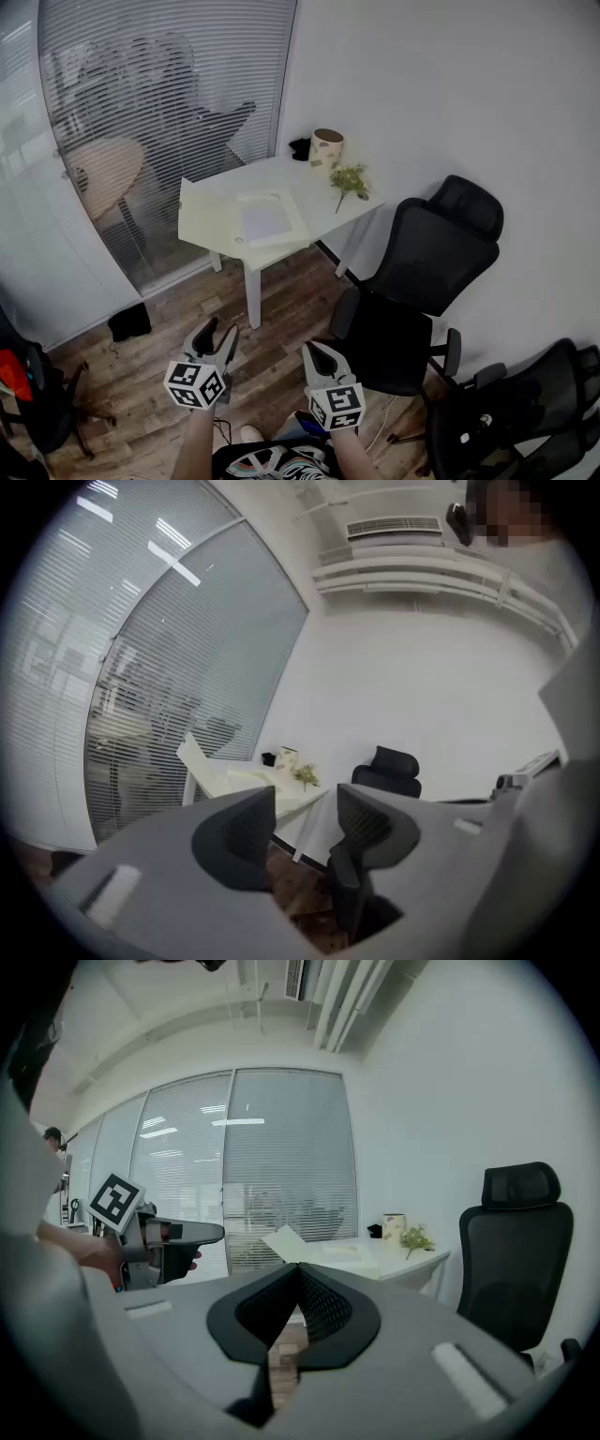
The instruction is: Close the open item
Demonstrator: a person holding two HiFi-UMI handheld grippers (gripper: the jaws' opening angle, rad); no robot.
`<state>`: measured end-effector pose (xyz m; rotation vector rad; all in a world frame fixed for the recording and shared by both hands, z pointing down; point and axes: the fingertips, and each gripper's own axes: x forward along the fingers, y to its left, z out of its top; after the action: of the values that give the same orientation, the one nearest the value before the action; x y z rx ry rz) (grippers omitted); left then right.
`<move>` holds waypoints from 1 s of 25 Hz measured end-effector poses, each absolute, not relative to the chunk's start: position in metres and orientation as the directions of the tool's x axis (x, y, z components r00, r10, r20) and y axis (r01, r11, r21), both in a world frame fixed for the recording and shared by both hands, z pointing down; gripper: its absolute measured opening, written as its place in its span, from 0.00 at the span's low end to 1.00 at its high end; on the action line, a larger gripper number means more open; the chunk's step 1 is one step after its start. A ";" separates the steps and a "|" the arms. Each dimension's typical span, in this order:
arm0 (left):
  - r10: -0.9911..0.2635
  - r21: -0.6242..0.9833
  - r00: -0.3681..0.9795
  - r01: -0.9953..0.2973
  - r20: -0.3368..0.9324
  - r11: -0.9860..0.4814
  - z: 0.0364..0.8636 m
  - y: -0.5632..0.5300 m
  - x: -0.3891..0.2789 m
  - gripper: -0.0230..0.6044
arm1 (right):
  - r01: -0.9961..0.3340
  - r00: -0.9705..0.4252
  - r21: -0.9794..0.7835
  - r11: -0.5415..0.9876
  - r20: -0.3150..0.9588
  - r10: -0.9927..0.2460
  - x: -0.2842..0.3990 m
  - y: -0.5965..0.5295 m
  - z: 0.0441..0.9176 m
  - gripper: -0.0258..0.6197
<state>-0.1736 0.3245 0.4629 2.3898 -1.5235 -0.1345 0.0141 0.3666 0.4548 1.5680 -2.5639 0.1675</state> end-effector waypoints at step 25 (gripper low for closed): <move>-0.925 0.309 0.304 -0.923 0.227 -0.228 0.519 0.171 -0.203 0.45 | -0.877 -0.479 -0.080 0.474 0.229 -0.847 0.024 0.181 0.495 0.04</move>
<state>-0.2033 0.1715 0.5193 2.1954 -1.6523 -0.0068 0.0239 0.1811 0.4951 1.5093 -2.5588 0.2791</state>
